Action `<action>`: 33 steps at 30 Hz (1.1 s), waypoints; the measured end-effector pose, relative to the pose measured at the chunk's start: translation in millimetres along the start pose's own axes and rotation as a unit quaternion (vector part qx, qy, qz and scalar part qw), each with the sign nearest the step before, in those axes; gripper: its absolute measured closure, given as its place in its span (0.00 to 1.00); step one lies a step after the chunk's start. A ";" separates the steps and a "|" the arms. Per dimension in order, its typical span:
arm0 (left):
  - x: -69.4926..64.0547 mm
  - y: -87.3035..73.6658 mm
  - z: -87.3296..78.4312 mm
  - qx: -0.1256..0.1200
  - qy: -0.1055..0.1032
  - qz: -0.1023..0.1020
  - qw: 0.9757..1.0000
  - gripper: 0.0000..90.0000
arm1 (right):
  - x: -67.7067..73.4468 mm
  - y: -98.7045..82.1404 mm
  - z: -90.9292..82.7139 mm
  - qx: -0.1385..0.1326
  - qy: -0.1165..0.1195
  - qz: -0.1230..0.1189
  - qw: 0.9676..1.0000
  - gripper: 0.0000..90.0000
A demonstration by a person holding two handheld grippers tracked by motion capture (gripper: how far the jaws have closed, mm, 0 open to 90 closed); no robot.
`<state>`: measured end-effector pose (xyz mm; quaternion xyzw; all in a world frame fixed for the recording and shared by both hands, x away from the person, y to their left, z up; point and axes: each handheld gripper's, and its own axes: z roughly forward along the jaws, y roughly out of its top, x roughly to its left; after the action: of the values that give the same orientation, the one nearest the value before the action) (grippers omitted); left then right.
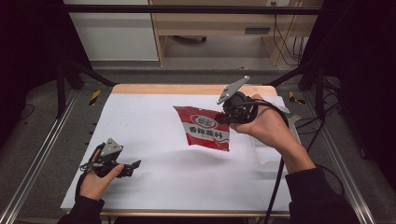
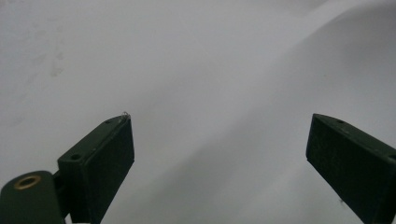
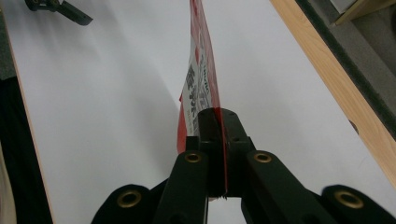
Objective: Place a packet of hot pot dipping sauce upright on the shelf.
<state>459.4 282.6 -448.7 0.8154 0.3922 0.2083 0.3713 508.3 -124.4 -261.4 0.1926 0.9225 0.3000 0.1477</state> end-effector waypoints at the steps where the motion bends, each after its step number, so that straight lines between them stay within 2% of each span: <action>1: 0.2 -0.1 -0.2 0.000 0.000 -0.001 1.000 0.09 | -0.3 -0.6 -1.6 0.002 0.000 0.001 1.000 1.00; 9: 1.1 -0.4 1.1 0.001 0.002 -0.001 1.000 0.09 | -2.2 -2.4 -6.0 0.025 0.002 0.005 1.000 1.00; 14: 1.3 -0.9 1.3 0.001 0.002 -0.002 1.000 0.09 | -6.5 0.1 -5.4 0.043 0.013 0.012 0.999 1.00; 18: 3.2 -1.1 0.8 -0.001 0.005 -0.007 1.000 0.09 | -14.8 1.3 -6.8 0.040 0.018 0.021 0.999 1.00; 20: 3.7 -0.9 0.6 -0.005 0.007 -0.013 1.000 0.09 | -17.9 2.1 -10.3 0.038 0.016 0.024 0.999 1.00; 29: 5.5 -1.6 0.7 -0.004 0.009 -0.011 1.000 0.09 | -24.6 3.4 -41.3 0.021 -0.001 0.037 0.999 1.00; 33: 6.6 -1.8 1.0 -0.003 0.009 -0.012 1.000 0.09 | -26.6 0.1 -53.7 0.024 -0.005 0.041 0.999 1.00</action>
<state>463.1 288.1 -450.4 0.8078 0.4043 0.2122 0.3726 511.0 -162.8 -215.5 0.2357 0.9201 0.2823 0.1349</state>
